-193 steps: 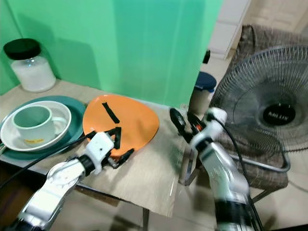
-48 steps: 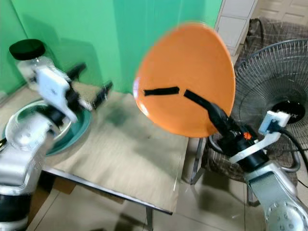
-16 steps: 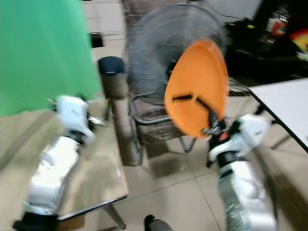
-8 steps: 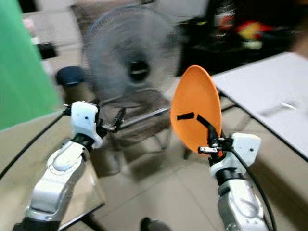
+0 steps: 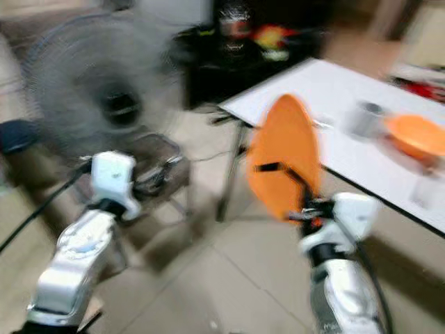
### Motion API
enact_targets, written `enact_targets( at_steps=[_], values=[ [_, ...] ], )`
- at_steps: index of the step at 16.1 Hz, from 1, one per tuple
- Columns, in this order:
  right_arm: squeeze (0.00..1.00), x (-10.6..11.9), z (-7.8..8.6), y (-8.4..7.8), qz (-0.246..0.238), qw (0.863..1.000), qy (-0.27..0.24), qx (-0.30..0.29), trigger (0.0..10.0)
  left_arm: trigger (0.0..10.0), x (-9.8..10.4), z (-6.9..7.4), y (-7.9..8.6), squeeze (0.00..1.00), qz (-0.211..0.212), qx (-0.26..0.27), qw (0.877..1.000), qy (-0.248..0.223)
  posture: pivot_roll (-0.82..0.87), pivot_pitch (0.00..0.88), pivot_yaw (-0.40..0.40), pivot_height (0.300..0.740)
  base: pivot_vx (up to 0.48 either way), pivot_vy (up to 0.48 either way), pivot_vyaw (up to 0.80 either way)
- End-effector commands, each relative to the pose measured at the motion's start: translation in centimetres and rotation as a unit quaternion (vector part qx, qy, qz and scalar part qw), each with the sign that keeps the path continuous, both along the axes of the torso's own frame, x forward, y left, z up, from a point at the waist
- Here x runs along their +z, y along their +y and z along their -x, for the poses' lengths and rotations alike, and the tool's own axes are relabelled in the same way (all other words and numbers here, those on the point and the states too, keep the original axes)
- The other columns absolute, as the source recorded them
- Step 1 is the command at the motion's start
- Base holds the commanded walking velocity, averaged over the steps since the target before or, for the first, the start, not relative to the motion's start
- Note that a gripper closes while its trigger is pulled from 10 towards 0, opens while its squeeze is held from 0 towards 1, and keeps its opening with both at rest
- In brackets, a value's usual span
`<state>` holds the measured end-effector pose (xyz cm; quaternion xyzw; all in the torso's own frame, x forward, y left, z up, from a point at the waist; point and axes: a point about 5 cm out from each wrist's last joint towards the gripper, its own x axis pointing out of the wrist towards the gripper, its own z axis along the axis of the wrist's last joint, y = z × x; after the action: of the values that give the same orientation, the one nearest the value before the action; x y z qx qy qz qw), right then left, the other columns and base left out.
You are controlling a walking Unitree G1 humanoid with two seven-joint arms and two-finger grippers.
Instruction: Setting the table
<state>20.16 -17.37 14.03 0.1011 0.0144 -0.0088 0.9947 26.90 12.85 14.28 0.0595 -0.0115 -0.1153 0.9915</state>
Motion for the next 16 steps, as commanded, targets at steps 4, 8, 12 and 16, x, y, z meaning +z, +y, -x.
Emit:
enact_targets(
  at_steps=[4,8,12,16],
  values=[
    [0.00,1.1,-0.1,-0.6,-0.007,1.000,-0.018,-0.019,10.0,10.0,0.9,-0.4,-0.9,0.00,-0.001,-0.002,1.000,-0.024,-0.04,0.000,-0.014,0.740,0.000,0.000,-0.80],
    [0.00,0.7,-0.1,-0.2,-0.035,0.999,-0.003,-0.004,10.0,10.0,0.9,-0.3,-1.0,0.00,0.020,-0.023,0.999,-0.015,-0.04,0.000,-0.010,0.740,0.000,0.000,-0.73],
    [0.00,0.5,-0.3,0.5,-0.039,0.999,0.013,0.027,10.0,10.0,1.0,-0.5,-0.3,0.00,0.025,-0.022,0.999,-0.014,-0.03,0.000,-0.024,0.740,0.210,0.000,0.00],
    [0.00,0.5,-0.7,0.5,-0.042,0.998,0.019,0.035,10.0,10.0,1.1,-0.6,0.2,0.00,0.029,-0.017,0.999,-0.012,-0.03,0.000,-0.035,0.740,0.326,0.000,0.00]
  ],
)
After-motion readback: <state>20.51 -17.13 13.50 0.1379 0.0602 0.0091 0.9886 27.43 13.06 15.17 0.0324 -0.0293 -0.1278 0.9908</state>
